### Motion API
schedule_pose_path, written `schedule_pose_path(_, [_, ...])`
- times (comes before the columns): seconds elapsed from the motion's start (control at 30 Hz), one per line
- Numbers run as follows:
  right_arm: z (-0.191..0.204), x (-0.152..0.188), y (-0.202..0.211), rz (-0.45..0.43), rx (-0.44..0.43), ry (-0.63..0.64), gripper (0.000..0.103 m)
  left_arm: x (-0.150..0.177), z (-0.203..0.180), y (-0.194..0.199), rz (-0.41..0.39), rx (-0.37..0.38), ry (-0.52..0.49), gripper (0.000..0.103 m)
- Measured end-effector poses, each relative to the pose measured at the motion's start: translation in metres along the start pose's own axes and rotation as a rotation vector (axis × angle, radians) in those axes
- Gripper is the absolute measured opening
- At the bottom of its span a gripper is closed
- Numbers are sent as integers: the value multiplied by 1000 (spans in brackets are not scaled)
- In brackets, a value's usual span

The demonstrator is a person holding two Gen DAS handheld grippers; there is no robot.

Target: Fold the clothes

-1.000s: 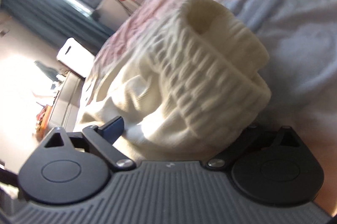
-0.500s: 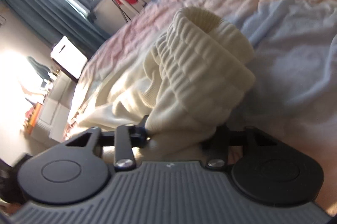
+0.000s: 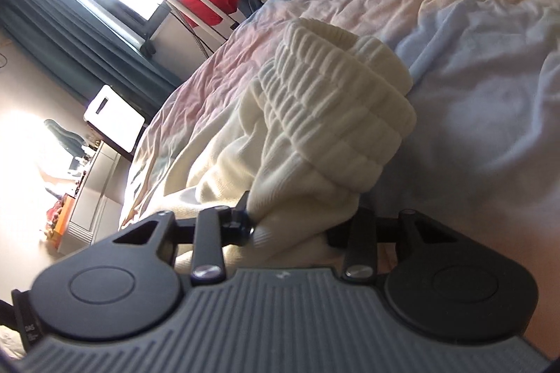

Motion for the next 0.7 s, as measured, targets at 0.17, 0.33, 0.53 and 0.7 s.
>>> schedule_pose_path(0.17, [9,-2,7,-25,-4,15,41,-6,-4,12,-67,43,5,52])
schedule_pose_path(0.33, [31,-22,30,-82,-33,13,39,-22,-18,31,-115,106,-12,47])
schedule_pose_path(0.53, [45,-83,64,-139,-34,-21,38,-53,-103,20,-99,118,-59,42])
schedule_pose_path(0.7, [9,-164,91,-236,1,-49,38,-64,-215,-21,-56,196,-112,42])
Point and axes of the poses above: each gripper's, at about its wrist camera, not at the fingertips, and y roughly against the way its jaws point, z to its left, x to its underside, the point moved 1 cm from there along -y, roughly the way its jaws point, and after that the axes turned 15 degrees about -z, right-handed, at the moved point
